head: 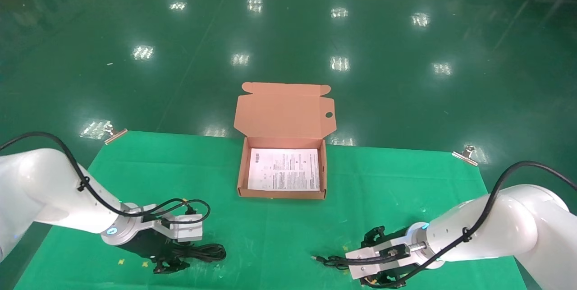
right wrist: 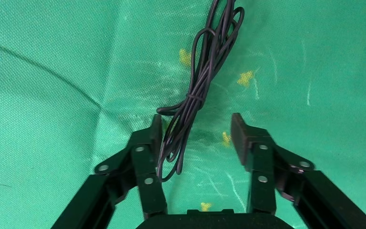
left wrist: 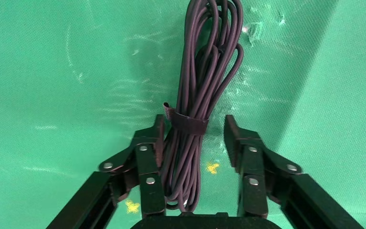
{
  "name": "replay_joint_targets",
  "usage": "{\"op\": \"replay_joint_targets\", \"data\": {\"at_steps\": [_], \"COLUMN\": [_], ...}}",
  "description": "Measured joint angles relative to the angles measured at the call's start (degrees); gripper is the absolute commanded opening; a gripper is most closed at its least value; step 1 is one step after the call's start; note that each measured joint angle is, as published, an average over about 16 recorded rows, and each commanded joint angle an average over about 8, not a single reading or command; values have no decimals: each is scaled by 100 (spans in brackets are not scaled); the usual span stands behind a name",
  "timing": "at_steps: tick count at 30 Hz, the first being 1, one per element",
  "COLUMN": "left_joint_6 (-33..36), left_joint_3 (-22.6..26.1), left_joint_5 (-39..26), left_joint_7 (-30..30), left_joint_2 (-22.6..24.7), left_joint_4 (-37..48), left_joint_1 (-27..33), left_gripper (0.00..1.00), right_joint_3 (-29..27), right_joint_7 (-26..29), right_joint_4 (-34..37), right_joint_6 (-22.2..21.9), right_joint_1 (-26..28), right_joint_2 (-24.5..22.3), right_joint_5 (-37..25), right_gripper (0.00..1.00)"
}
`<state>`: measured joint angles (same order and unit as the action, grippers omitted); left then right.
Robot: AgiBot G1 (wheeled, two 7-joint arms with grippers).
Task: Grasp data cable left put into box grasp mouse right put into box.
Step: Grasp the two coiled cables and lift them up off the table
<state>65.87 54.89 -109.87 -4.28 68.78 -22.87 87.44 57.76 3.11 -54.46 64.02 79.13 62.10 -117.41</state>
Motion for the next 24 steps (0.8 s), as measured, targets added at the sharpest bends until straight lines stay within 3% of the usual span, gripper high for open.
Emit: {"op": "replay_joint_targets", "data": {"at_steps": [15,24], "left_joint_6": [11,40], "left_joint_3": [-5,-56], "left_joint_5": [5,-5], "left_joint_7": [27,124], "left_joint_2": [-29,-325], "left_joint_4": [-56,-646], "left_joint_1": [21,241], "left_gripper": [0,0], "right_joint_3": [-16,-303], "right_joint_7": [24,478], "right_joint_4": [-12,-329], "right_joint_6": [8,12], "right_joint_1": [17,301], "right_joint_2": [-16,-305], "right_joint_5": [12,152], "right_gripper": [0,0]}}
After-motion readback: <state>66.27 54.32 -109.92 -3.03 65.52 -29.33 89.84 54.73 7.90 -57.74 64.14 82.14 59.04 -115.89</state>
